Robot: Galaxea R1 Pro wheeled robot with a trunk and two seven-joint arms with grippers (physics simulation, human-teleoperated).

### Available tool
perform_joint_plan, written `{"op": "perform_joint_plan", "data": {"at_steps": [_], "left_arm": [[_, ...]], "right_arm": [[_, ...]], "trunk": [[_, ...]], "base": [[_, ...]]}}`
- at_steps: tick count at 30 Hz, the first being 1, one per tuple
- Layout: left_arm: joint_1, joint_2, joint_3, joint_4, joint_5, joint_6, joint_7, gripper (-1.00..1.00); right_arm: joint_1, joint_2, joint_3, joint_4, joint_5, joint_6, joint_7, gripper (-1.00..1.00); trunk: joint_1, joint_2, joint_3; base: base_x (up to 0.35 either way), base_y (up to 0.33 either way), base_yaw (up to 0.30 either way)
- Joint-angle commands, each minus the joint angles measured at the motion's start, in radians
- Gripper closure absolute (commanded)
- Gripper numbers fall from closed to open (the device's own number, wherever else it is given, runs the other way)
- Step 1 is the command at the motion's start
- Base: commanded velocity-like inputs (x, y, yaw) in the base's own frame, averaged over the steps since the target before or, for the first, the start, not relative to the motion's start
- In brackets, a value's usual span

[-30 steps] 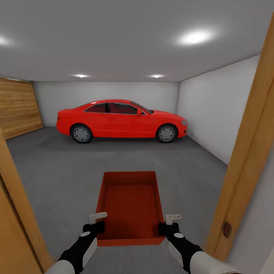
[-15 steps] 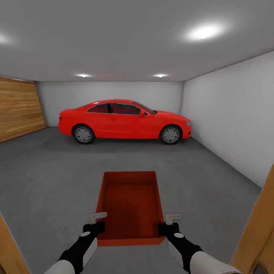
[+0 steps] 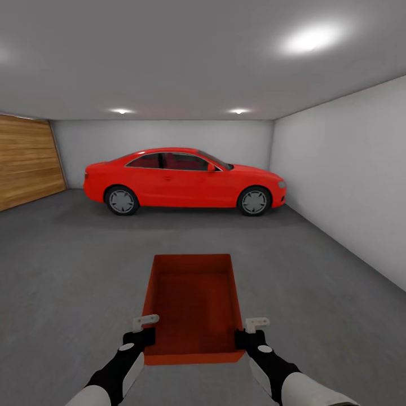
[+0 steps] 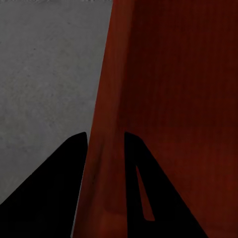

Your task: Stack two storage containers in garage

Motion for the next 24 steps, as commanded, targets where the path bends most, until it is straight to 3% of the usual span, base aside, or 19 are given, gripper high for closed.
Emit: {"op": "perform_joint_plan", "data": {"at_steps": [1, 24], "left_arm": [[-0.001, 0.015, 0.016, -0.006, -0.010, -0.016, 0.007, 1.00], [-0.001, 0.016, 0.015, -0.005, -0.009, -0.016, 0.007, 1.00]], "right_arm": [[0.000, -0.010, -0.007, 0.004, -0.009, -0.004, -0.008, 1.00], [0.000, -0.010, -0.007, 0.004, -0.010, -0.005, -0.009, 1.00]], "trunk": [[0.001, -0.001, 0.000], [0.001, -0.001, 0.000]], "base": [[0.320, 0.000, 0.000], [0.320, 0.000, 0.000]]}}
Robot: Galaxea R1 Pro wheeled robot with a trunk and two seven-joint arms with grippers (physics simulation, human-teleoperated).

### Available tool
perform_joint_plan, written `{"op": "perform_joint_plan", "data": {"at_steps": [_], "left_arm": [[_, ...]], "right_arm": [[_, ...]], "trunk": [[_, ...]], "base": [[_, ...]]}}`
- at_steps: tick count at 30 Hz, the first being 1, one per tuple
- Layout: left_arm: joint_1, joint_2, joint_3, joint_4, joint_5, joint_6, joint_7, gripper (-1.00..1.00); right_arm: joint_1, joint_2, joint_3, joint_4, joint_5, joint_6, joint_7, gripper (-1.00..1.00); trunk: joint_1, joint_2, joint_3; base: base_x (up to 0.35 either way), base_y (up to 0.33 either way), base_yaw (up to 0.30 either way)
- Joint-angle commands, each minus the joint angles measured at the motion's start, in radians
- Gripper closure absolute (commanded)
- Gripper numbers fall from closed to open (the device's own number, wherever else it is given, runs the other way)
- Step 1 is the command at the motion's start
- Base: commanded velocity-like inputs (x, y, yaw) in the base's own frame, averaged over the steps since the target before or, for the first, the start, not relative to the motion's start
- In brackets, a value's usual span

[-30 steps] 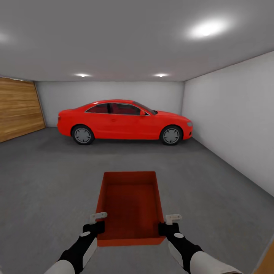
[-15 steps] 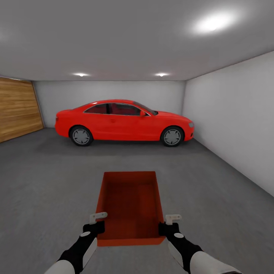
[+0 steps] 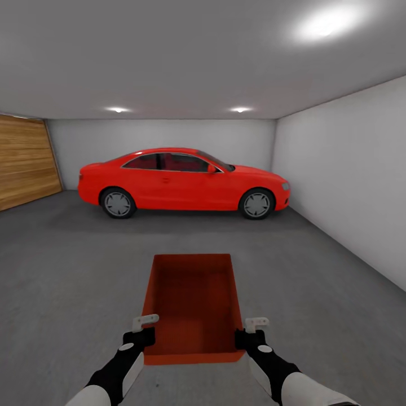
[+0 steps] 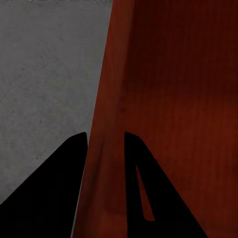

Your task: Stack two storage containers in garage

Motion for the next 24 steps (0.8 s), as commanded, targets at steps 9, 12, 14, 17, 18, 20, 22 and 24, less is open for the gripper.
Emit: {"op": "perform_joint_plan", "data": {"at_steps": [9, 12, 14, 17, 18, 20, 22, 24], "left_arm": [[-0.001, 0.015, 0.016, -0.005, -0.009, -0.015, 0.008, 1.00], [-0.001, 0.015, 0.016, -0.005, -0.009, -0.014, 0.008, 1.00], [-0.001, 0.015, 0.016, -0.005, -0.009, -0.014, 0.008, 1.00], [0.000, 0.015, 0.016, -0.005, -0.009, -0.014, 0.008, 1.00], [0.000, 0.015, 0.016, -0.005, -0.009, -0.014, 0.008, 1.00], [-0.001, 0.015, 0.016, -0.005, -0.008, -0.014, 0.008, 1.00], [0.000, 0.015, 0.016, -0.005, -0.008, -0.014, 0.008, 1.00], [0.000, 0.015, 0.016, -0.005, -0.009, -0.014, 0.008, 1.00]], "right_arm": [[0.000, -0.010, -0.008, 0.004, -0.009, -0.004, -0.009, 1.00], [0.000, -0.010, -0.008, 0.004, -0.009, -0.005, -0.009, 1.00], [-0.001, -0.010, -0.008, 0.004, -0.009, -0.005, -0.009, 1.00], [0.000, -0.010, -0.008, 0.004, -0.009, -0.005, -0.009, 1.00], [0.000, -0.010, -0.008, 0.004, -0.009, -0.005, -0.009, 1.00], [0.000, -0.010, -0.008, 0.004, -0.009, -0.005, -0.009, 1.00], [0.000, -0.010, -0.008, 0.004, -0.009, -0.005, -0.009, 1.00], [0.000, -0.010, -0.008, 0.004, -0.009, -0.005, -0.009, 1.00]], "trunk": [[0.001, -0.001, 0.000], [0.001, -0.001, 0.000], [0.001, -0.001, 0.000], [0.001, -0.001, 0.000], [0.001, -0.001, 0.000], [0.001, -0.001, 0.000], [0.001, -0.001, 0.000], [0.001, -0.001, 0.000]], "base": [[0.320, 0.006, 0.000], [0.320, 0.070, 0.000], [0.320, 0.098, 0.000], [0.320, 0.113, 0.000], [0.320, 0.118, 0.000], [0.320, 0.119, 0.000], [0.320, 0.120, 0.000], [0.320, 0.115, 0.000]]}}
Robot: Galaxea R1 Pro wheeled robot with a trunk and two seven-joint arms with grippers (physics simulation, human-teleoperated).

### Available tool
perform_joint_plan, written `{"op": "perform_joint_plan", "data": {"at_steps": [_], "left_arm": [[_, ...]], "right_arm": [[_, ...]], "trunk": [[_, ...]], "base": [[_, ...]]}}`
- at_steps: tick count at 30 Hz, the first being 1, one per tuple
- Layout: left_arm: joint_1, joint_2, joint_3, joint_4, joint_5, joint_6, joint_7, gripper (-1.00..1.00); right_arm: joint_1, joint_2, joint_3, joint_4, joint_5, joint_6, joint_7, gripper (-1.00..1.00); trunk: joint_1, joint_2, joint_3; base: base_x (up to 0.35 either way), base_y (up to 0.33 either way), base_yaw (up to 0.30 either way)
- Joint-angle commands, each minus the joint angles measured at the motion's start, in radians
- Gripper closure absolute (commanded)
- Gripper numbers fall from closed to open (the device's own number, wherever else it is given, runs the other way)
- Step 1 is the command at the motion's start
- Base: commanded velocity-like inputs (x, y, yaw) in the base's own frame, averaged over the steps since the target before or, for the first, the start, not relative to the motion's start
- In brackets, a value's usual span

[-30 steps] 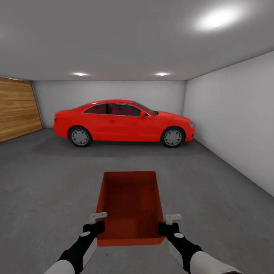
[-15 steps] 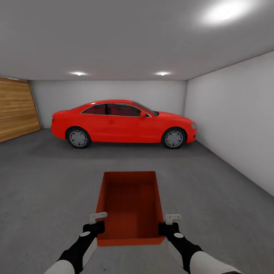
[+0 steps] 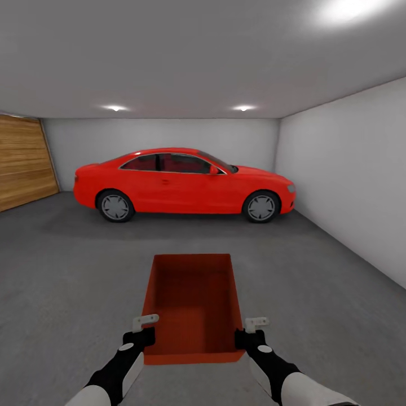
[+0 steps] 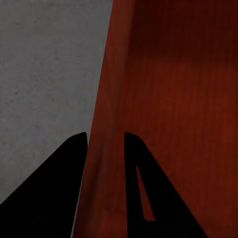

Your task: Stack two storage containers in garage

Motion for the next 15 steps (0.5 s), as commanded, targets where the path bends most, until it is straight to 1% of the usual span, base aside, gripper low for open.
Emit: {"op": "perform_joint_plan", "data": {"at_steps": [1, 15], "left_arm": [[0.000, 0.014, 0.015, -0.005, -0.009, -0.013, 0.009, 1.00], [-0.001, 0.014, 0.015, -0.005, -0.009, -0.013, 0.009, 1.00]], "right_arm": [[-0.001, -0.011, -0.008, 0.004, -0.010, -0.004, -0.008, 1.00], [0.000, -0.011, -0.008, 0.004, -0.010, -0.004, -0.008, 1.00]], "trunk": [[0.001, -0.001, 0.000], [0.001, -0.001, 0.000]], "base": [[0.320, 0.105, 0.000], [0.320, 0.082, 0.000]]}}
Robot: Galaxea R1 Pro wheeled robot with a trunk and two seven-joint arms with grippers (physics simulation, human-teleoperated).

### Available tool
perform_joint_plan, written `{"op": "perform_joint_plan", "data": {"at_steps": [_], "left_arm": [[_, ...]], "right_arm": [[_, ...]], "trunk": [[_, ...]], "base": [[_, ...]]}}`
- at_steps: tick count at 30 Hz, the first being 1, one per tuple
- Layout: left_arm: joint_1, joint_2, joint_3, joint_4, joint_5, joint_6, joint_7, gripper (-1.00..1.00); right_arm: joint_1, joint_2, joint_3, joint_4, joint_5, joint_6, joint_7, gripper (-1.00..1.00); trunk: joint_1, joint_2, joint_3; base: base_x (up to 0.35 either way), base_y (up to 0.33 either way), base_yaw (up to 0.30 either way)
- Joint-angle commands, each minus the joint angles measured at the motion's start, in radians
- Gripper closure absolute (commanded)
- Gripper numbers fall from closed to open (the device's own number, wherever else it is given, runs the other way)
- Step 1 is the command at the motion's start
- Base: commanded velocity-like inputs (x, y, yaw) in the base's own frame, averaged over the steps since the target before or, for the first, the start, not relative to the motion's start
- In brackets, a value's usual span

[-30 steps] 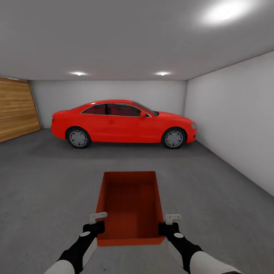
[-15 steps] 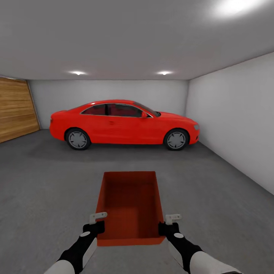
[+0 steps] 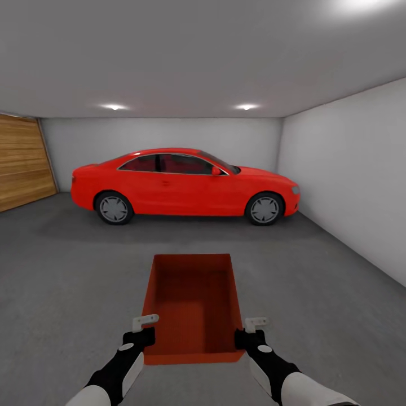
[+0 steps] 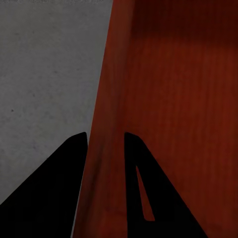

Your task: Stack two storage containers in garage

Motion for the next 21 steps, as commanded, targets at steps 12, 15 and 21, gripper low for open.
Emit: {"op": "perform_joint_plan", "data": {"at_steps": [12, 15, 21], "left_arm": [[-0.001, 0.014, 0.016, -0.005, -0.009, -0.013, 0.009, 1.00], [0.000, 0.014, 0.016, -0.005, -0.009, -0.013, 0.009, 1.00], [0.000, 0.014, 0.016, -0.005, -0.009, -0.013, 0.009, 1.00]], "right_arm": [[-0.001, -0.012, -0.008, 0.004, -0.010, -0.005, -0.008, 1.00], [-0.001, -0.012, -0.008, 0.004, -0.010, -0.007, -0.007, 1.00], [0.000, -0.012, -0.008, 0.004, -0.010, -0.009, -0.007, 1.00]], "trunk": [[0.001, -0.001, 0.000], [0.001, -0.001, 0.000], [0.001, -0.001, 0.000]], "base": [[0.320, 0.078, 0.000], [0.320, 0.078, 0.000], [0.320, 0.079, -0.031]]}}
